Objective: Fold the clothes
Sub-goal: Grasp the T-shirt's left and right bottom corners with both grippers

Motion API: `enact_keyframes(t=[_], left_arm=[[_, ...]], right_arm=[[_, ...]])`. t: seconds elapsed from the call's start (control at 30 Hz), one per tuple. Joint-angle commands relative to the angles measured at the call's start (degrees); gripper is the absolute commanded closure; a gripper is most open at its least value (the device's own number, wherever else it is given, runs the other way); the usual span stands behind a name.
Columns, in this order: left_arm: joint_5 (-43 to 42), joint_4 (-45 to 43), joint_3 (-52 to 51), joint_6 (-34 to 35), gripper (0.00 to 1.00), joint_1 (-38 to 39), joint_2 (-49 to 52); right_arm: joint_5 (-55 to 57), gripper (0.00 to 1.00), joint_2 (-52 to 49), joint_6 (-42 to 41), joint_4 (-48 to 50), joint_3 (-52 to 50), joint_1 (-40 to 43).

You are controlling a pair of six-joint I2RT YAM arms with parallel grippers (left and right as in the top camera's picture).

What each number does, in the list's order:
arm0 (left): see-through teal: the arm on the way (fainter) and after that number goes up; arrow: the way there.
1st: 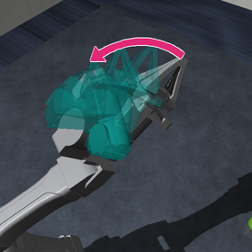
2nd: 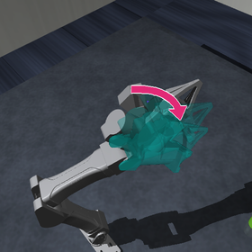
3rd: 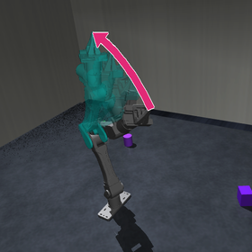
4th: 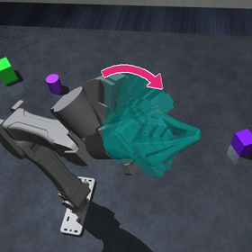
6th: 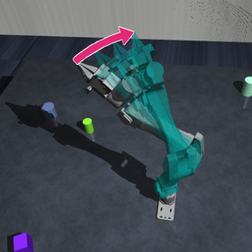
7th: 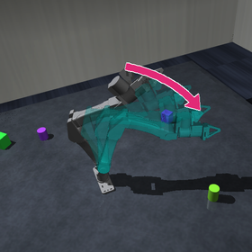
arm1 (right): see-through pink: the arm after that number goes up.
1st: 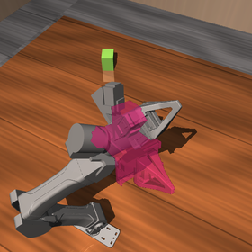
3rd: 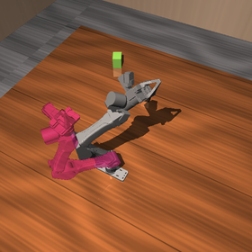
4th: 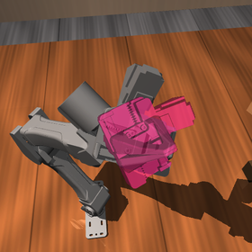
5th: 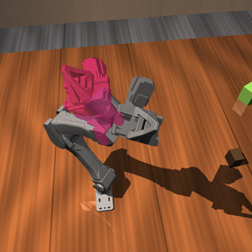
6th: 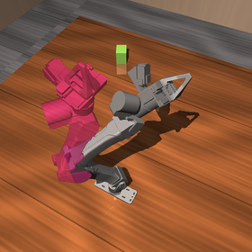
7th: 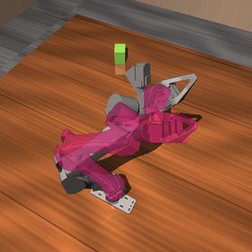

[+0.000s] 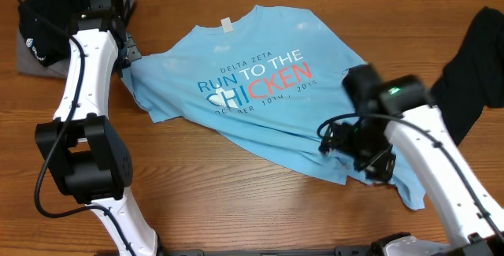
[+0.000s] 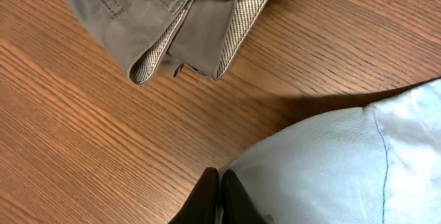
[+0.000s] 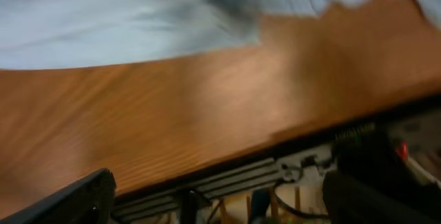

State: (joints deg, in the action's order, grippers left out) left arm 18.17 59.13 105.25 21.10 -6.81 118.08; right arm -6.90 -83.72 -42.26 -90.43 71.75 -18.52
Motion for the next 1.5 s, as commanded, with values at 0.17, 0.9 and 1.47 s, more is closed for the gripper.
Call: enact_keyframes(t=[0.17, 0.9, 1.47], left_arm=[[1.3, -0.8, 1.7, 1.4, 0.89, -0.4, -0.5], [-1.7, 0.6, 1.7, 1.2, 0.55, -0.5, -0.5], [-1.7, 1.1, 1.7, 1.2, 0.47, -0.5, -0.5]], right_arm=[[-2.8, 0.00, 1.1, -2.1, 16.9, -16.0, -0.5], [0.9, 0.18, 0.7, -3.3, 45.1, -32.0, 1.3], [2.3, 0.33, 0.6, -5.8, 40.4, -33.5, 1.3]])
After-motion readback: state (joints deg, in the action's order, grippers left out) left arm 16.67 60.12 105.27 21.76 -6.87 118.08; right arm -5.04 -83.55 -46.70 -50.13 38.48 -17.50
